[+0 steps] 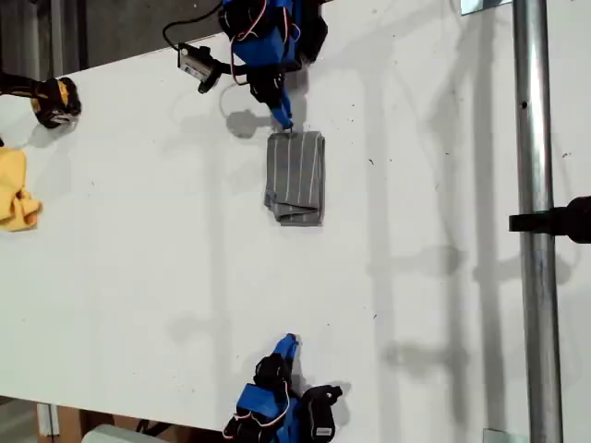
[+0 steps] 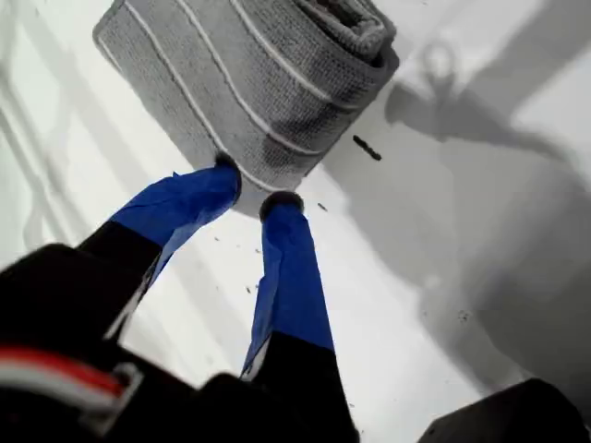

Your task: Grasp corners of a towel and fold twice.

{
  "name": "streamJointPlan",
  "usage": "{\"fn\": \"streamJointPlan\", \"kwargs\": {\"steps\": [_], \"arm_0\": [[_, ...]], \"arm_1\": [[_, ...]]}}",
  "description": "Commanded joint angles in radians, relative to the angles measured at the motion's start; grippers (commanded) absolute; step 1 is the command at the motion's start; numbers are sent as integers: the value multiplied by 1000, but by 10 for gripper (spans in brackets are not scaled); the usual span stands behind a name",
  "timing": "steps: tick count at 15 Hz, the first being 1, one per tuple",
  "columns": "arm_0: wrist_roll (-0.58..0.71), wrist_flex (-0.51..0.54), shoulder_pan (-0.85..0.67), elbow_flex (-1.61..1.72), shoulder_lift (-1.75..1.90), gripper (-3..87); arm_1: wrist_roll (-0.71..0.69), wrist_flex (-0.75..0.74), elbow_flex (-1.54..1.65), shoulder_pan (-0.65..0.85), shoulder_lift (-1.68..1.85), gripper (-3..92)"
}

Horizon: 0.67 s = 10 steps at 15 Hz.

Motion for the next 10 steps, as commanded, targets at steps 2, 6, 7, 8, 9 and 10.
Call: {"fn": "streamJointPlan", "kwargs": {"steps": [2,6,7,8,9,10], "arm_0": [[546,14,11,2,0,54],[627,12,95,2,3,51],[627,12,94,2,3,51],[627,12,94,2,3,51],[627,12,94,2,3,51],[627,12,94,2,3,51]], "arm_1": [[5,8,-9,-71,-6,115],[3,8,-9,-89,-6,115],[3,8,-9,-89,-6,115],[3,8,-9,-87,-6,115],[3,8,-9,-87,-6,115],[3,8,-9,-87,-6,115]]}}
